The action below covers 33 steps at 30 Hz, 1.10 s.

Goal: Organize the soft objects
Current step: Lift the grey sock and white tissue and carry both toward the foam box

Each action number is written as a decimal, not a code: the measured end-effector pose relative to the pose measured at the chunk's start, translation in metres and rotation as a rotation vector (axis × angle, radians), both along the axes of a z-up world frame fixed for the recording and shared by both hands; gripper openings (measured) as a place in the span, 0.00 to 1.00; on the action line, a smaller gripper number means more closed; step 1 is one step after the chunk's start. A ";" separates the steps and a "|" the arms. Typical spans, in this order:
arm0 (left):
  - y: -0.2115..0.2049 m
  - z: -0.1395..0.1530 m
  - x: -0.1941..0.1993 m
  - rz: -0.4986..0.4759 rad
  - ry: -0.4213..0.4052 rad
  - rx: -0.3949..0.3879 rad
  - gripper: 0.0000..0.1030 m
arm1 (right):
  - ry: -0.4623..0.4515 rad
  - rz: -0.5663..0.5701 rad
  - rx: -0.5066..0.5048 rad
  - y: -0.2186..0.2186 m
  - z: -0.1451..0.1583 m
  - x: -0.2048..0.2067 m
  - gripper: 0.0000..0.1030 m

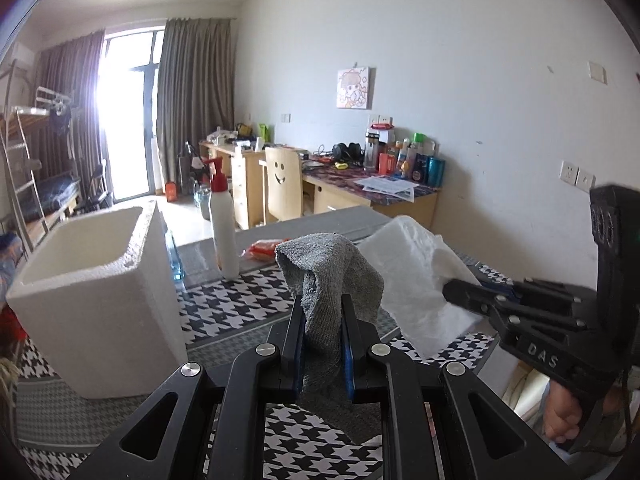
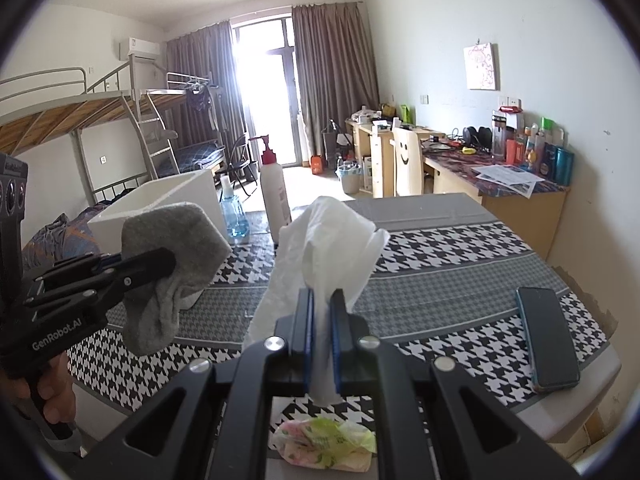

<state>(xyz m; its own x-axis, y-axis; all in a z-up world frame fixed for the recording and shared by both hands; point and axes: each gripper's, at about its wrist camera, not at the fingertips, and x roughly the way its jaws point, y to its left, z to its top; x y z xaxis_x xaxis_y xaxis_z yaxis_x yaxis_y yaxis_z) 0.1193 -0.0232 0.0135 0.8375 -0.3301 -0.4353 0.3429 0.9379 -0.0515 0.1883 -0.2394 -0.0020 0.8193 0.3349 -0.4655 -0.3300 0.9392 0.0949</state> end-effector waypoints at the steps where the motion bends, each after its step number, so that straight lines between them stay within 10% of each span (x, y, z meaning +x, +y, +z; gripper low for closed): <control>1: 0.000 0.001 0.000 0.002 -0.003 0.001 0.15 | -0.005 0.003 -0.003 0.001 0.001 0.000 0.10; 33: 0.029 0.025 0.028 0.178 -0.082 0.033 0.15 | -0.075 0.103 -0.010 0.032 0.028 0.033 0.10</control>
